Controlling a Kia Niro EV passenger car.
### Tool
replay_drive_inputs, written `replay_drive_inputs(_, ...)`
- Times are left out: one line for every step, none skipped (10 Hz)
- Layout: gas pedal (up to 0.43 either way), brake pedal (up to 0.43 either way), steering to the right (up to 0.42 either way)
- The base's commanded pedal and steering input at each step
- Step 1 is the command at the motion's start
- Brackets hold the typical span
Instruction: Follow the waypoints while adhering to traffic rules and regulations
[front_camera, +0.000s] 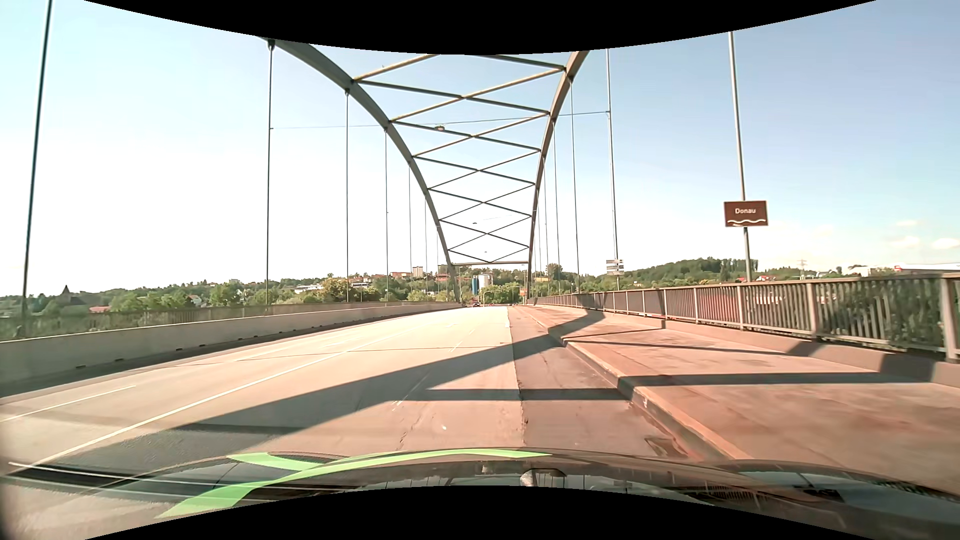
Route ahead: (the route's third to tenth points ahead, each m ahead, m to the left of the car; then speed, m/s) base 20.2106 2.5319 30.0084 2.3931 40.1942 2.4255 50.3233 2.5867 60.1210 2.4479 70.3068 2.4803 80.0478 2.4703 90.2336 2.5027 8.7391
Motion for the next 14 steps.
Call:
replay_drive_inputs(0.138,0.000,-0.004)
replay_drive_inputs(0.138,0.000,-0.004)
replay_drive_inputs(0.138,0.000,-0.004)
replay_drive_inputs(0.150,0.000,-0.004)
replay_drive_inputs(0.150,0.000,-0.004)
replay_drive_inputs(0.157,0.000,-0.004)
replay_drive_inputs(0.169,0.000,-0.004)
replay_drive_inputs(0.177,0.000,-0.004)
replay_drive_inputs(0.177,0.000,-0.004)
replay_drive_inputs(0.189,0.000,-0.005)
replay_drive_inputs(0.189,0.000,-0.005)
replay_drive_inputs(0.189,0.000,-0.005)
replay_drive_inputs(0.197,0.000,-0.005)
replay_drive_inputs(0.197,0.000,-0.005)
